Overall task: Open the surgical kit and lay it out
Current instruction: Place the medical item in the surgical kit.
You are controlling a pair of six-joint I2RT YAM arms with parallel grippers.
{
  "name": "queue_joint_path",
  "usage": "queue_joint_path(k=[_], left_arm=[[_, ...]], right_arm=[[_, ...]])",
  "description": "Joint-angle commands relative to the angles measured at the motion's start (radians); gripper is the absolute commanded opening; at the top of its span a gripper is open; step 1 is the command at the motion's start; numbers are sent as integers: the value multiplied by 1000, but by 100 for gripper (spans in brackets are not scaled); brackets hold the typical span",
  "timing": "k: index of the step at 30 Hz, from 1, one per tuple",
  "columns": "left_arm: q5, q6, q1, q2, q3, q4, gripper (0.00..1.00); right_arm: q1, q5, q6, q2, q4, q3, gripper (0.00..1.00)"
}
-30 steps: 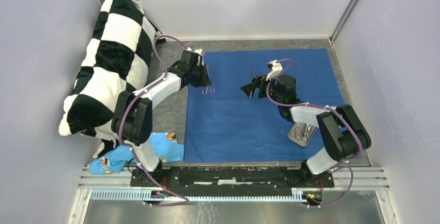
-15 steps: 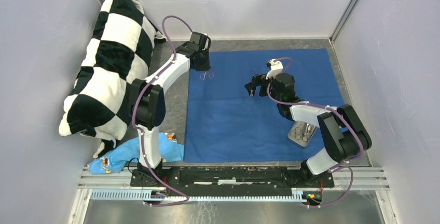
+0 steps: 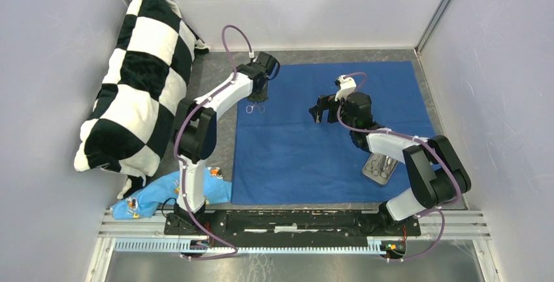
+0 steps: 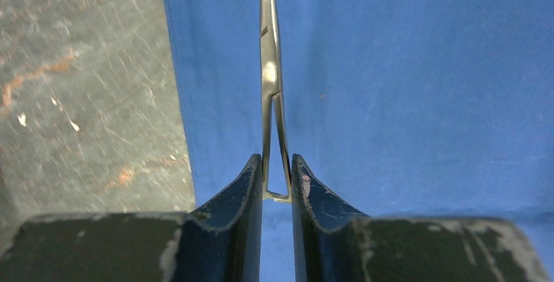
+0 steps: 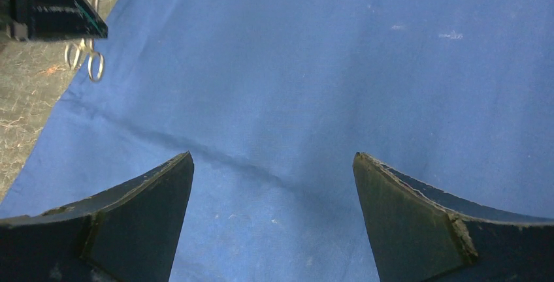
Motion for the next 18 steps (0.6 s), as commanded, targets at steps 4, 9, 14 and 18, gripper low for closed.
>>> queue_joint_path(k=[4,9,14,18], left_arm=[[-182,-410,-121,-55,-53,-77,2],[-236,-715,-226,-102,-101,-194,2],[-236,-1019,-274,-108,-127,-359,2],[-238,-1141,-337,-149,-197,-423,2]], right_arm=[[-1,9,-13,-32,15,31,98],[-1,16,-8,-38,17,29,98],[-1,34,-7,-60,26,9,98],[-1,34,-16,-66,23,7,98]])
